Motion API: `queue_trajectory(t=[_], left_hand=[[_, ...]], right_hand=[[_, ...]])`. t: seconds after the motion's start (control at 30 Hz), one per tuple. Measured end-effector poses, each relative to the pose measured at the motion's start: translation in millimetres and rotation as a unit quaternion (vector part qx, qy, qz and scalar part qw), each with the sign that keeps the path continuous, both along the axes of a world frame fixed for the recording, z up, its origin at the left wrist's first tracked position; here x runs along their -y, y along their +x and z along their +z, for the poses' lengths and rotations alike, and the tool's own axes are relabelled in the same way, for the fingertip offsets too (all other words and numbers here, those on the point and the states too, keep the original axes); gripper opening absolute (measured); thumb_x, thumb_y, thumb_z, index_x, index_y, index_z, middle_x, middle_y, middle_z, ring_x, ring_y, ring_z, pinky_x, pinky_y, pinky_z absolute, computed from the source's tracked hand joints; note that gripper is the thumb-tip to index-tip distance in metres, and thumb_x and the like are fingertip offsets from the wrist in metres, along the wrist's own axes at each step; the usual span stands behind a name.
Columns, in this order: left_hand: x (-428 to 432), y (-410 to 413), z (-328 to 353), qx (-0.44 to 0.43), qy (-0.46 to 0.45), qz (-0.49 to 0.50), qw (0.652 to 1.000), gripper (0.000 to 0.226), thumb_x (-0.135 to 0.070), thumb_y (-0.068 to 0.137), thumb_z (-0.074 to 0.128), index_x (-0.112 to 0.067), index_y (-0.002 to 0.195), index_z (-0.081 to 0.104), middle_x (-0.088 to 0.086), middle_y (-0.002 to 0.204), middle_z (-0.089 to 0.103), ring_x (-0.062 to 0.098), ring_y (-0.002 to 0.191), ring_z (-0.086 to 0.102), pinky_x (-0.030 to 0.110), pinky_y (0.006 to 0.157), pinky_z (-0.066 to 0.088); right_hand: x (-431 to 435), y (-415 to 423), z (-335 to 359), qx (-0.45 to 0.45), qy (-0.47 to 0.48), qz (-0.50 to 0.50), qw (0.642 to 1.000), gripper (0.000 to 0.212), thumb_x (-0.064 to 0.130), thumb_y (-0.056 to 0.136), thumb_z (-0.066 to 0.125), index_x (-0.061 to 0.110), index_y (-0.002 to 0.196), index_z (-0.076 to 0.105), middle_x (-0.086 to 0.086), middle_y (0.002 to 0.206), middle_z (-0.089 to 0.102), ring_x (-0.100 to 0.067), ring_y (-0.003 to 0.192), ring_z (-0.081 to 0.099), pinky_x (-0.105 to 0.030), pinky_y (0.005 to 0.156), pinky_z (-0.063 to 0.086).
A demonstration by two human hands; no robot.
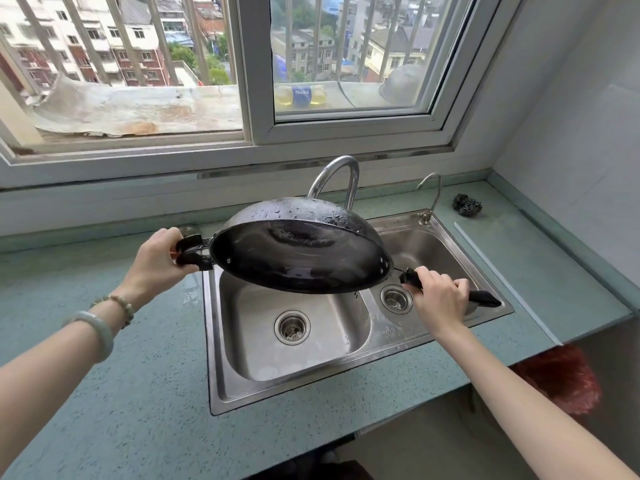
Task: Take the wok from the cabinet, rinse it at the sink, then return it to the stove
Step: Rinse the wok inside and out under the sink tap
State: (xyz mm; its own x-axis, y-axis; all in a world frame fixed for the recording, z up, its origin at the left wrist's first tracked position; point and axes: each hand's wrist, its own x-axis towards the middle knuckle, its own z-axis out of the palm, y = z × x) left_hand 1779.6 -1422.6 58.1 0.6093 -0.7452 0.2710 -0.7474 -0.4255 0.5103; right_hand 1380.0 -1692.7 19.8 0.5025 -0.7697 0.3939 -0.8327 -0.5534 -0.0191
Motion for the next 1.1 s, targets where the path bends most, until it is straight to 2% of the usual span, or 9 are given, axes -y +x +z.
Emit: queue_trajectory(t=[0.1,0.2,0.3,0.47,0.6,0.73,0.93,1.0,1.1], left_hand=[[-2.8,-2.8,-2.1,-0.004,-0.015,0.004,1.0,0.045,0.0,0.06,0.083,-0.011,0.071,0.041,0.004,0.075,0.046,0.018,0.065,0.043,0.009,0.059,0.036],[-7.2,-4.5,-11.5,0.012,0.007,0.001,1.0,0.047,-0.002,0.059,0.085,-0.01,0.071,0.04,0.007,0.074,0.048,0.023,0.065,0.044,0.017,0.058,0.034],[-8.5,-3.7,-13.5,0.002,0.019,0.005,1.0,0.047,-0.002,0.058,0.085,-0.011,0.071,0.041,0.008,0.075,0.051,0.027,0.068,0.049,0.028,0.061,0.042],[-11.4,-5.5,-18.1,-0.006,0.0,0.014,1.0,0.046,-0.002,0.06,0.084,-0.012,0.07,0.04,0.007,0.075,0.049,0.024,0.066,0.048,0.023,0.059,0.04],[-15.5,-6.4,-22.7,-0.028,0.021,0.013,0.999,0.046,-0.004,0.06,0.085,-0.015,0.072,0.042,0.007,0.079,0.052,0.026,0.072,0.054,0.041,0.069,0.052],[-15.7,-4.9,-20.9,-0.027,0.0,0.024,0.999,0.045,-0.003,0.06,0.084,-0.011,0.073,0.042,0.008,0.078,0.052,0.026,0.071,0.053,0.032,0.069,0.05],[-24.2,-8.0,-30.8,-0.024,0.046,0.013,0.999,0.045,-0.007,0.059,0.086,-0.011,0.073,0.044,0.006,0.077,0.053,0.026,0.071,0.053,0.045,0.067,0.051],[-23.9,-7.3,-31.7,-0.024,0.034,0.015,0.999,0.046,-0.006,0.059,0.086,-0.011,0.072,0.043,0.006,0.076,0.052,0.025,0.07,0.052,0.038,0.067,0.051],[-25.0,-12.0,-33.2,-0.023,0.006,0.026,0.999,0.046,-0.003,0.061,0.085,-0.01,0.071,0.041,0.003,0.073,0.048,0.017,0.065,0.047,0.015,0.064,0.043]], right_hand=[[-1.2,1.4,-1.3,0.007,-0.005,-0.013,1.0,0.017,0.03,0.083,0.07,0.018,0.081,0.059,0.0,0.066,0.064,-0.025,0.063,0.06,-0.036,0.066,0.025],[-2.6,1.3,-6.5,-0.011,0.005,-0.018,1.0,0.018,0.024,0.077,0.075,0.019,0.079,0.058,0.002,0.064,0.062,-0.025,0.062,0.059,-0.035,0.066,0.025],[-1.0,1.6,-9.0,-0.018,0.013,-0.008,1.0,0.021,0.026,0.076,0.077,0.019,0.077,0.058,0.001,0.063,0.062,-0.026,0.061,0.06,-0.036,0.066,0.026],[-4.1,3.4,-9.9,-0.002,0.009,-0.007,1.0,0.015,0.025,0.08,0.074,0.018,0.079,0.06,0.001,0.064,0.063,-0.026,0.063,0.06,-0.035,0.066,0.021],[-0.1,3.9,-7.8,-0.025,0.005,0.004,1.0,0.021,0.023,0.073,0.079,0.019,0.076,0.059,0.002,0.062,0.063,-0.025,0.061,0.059,-0.032,0.065,0.012],[-1.0,5.9,-10.5,-0.01,0.004,0.003,1.0,0.02,0.025,0.074,0.079,0.019,0.077,0.06,0.002,0.063,0.063,-0.025,0.06,0.059,-0.034,0.064,0.017],[-3.3,2.7,-13.8,-0.013,0.005,0.021,1.0,0.021,0.029,0.074,0.08,0.018,0.075,0.062,0.002,0.061,0.063,-0.024,0.058,0.059,-0.034,0.065,0.019],[-4.9,1.1,-14.9,-0.01,-0.002,0.014,1.0,0.02,0.024,0.072,0.082,0.019,0.075,0.062,0.003,0.06,0.062,-0.023,0.057,0.058,-0.034,0.064,0.017],[-10.3,1.1,-21.6,-0.001,0.002,-0.004,1.0,0.019,0.019,0.073,0.08,0.02,0.078,0.062,0.003,0.061,0.061,-0.024,0.059,0.057,-0.033,0.065,0.019]])
